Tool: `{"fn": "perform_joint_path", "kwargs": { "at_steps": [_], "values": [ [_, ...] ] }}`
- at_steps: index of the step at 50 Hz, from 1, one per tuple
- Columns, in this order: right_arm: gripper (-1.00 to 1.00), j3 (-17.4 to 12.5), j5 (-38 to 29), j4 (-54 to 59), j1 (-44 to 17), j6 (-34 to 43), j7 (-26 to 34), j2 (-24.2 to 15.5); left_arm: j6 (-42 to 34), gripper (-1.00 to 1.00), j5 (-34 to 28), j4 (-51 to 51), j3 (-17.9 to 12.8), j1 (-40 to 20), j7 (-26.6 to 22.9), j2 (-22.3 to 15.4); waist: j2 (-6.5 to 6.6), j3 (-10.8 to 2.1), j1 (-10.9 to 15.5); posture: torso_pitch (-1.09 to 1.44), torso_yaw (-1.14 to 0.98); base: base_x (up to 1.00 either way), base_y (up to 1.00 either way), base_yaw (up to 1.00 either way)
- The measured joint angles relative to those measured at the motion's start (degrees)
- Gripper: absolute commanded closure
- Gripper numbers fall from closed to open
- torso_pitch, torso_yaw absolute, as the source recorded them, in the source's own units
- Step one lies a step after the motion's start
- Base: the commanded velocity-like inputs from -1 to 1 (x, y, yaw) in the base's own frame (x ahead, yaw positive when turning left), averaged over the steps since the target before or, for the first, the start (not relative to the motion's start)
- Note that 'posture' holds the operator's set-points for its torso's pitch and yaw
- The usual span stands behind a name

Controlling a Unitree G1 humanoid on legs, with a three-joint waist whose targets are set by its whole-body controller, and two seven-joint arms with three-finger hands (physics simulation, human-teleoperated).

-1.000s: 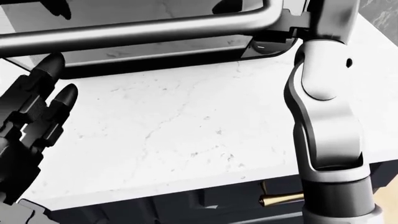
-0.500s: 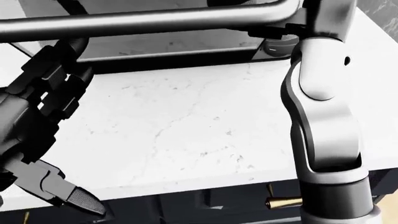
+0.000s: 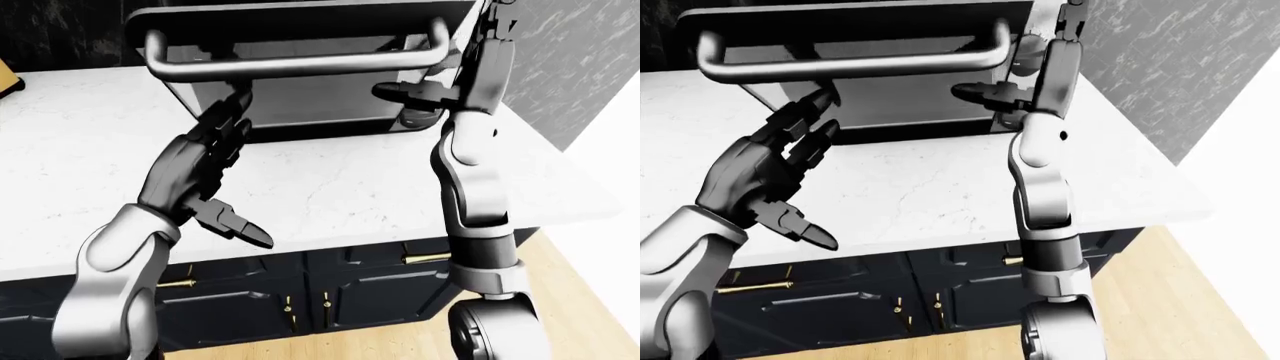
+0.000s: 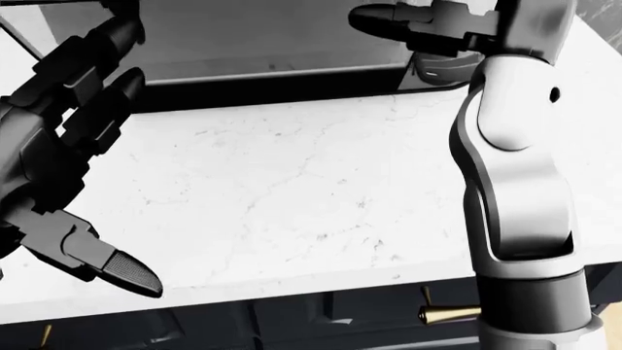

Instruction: Close the toaster oven door.

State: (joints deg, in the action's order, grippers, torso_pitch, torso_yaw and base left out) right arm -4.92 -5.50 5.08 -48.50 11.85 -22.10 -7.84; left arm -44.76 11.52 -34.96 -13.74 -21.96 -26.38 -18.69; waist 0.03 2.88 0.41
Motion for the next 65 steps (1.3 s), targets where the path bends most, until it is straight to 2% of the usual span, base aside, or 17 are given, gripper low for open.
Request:
{"fn": "perform_joint_path", "kwargs": {
  "at_steps": [15,24,40,65],
  "values": [
    [-1.00,0.1,1.5,-1.3,1.0,0.1,0.8,0.0,5.0,-1.00,-1.4,5.3,0.9,-2.4,-0.5,-0.7,0.08,-0.21,0.0,0.00,0.00,0.00,0.00,0.00],
    [-1.00,0.0,1.8,-1.6,1.1,0.4,0.7,0.0,6.7,-1.00,-1.9,11.6,1.2,-6.8,-1.1,-2.4,0.09,-0.18,-0.1,0.00,0.00,0.00,0.00,0.00],
    [-1.00,-0.4,2.7,-2.2,1.2,1.6,0.1,-0.4,9.4,-1.00,-2.8,15.2,1.7,-8.6,-1.8,-2.9,0.18,-0.17,-0.1,0.00,0.00,0.00,0.00,0.00],
    [-1.00,-0.4,3.2,-2.6,1.3,2.0,0.3,-0.6,17.9,-1.00,-5.7,28.4,3.2,-14.3,-3.8,-3.8,0.30,-0.24,-0.1,0.00,0.00,0.00,0.00,0.00]
  ]
}}
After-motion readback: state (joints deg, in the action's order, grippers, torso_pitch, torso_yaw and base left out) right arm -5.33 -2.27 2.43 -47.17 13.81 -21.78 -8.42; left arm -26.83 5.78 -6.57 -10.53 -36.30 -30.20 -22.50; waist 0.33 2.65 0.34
